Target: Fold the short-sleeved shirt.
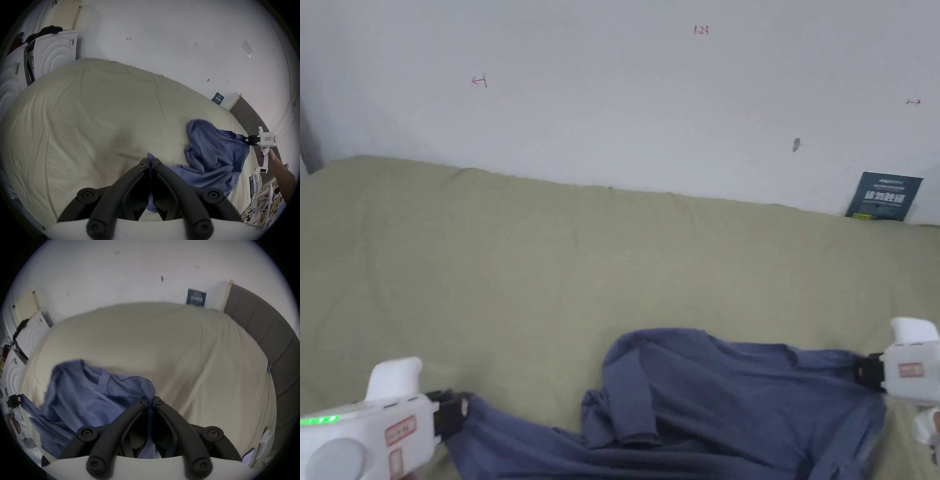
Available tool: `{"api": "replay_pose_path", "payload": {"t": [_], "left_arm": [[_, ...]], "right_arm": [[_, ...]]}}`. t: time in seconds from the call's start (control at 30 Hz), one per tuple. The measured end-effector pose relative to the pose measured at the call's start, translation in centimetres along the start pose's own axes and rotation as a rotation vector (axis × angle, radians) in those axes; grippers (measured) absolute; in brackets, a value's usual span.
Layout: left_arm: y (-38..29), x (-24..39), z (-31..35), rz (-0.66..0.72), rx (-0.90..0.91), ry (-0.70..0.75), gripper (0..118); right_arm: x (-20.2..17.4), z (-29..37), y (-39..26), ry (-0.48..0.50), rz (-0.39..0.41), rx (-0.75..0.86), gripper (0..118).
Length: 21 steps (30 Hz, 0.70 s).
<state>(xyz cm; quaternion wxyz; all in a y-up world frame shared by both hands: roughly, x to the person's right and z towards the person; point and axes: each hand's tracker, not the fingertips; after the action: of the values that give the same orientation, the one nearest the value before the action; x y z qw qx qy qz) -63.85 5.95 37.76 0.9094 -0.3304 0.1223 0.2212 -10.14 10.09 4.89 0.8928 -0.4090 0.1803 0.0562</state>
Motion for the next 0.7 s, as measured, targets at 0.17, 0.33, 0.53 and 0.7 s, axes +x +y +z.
{"api": "replay_pose_path", "payload": {"t": [0.17,0.33,0.53,0.7], "left_arm": [[5.0,1.9,4.4,-0.015,0.119,-0.027,0],[12.0,4.5,9.9,-0.063,0.266,-0.024,0],[22.9,7.4,16.7,-0.092,0.487,0.003,0],[31.7,9.2,19.5,-0.060,0.561,0.001,0]], "right_arm": [[-0.4,9.1,3.9,0.028,0.043,0.155,4],[-0.3,17.7,8.7,0.030,0.032,0.289,4],[0.1,28.8,15.9,0.057,-0.077,0.515,4],[-0.1,34.1,21.8,0.046,-0.136,0.633,4]]}}
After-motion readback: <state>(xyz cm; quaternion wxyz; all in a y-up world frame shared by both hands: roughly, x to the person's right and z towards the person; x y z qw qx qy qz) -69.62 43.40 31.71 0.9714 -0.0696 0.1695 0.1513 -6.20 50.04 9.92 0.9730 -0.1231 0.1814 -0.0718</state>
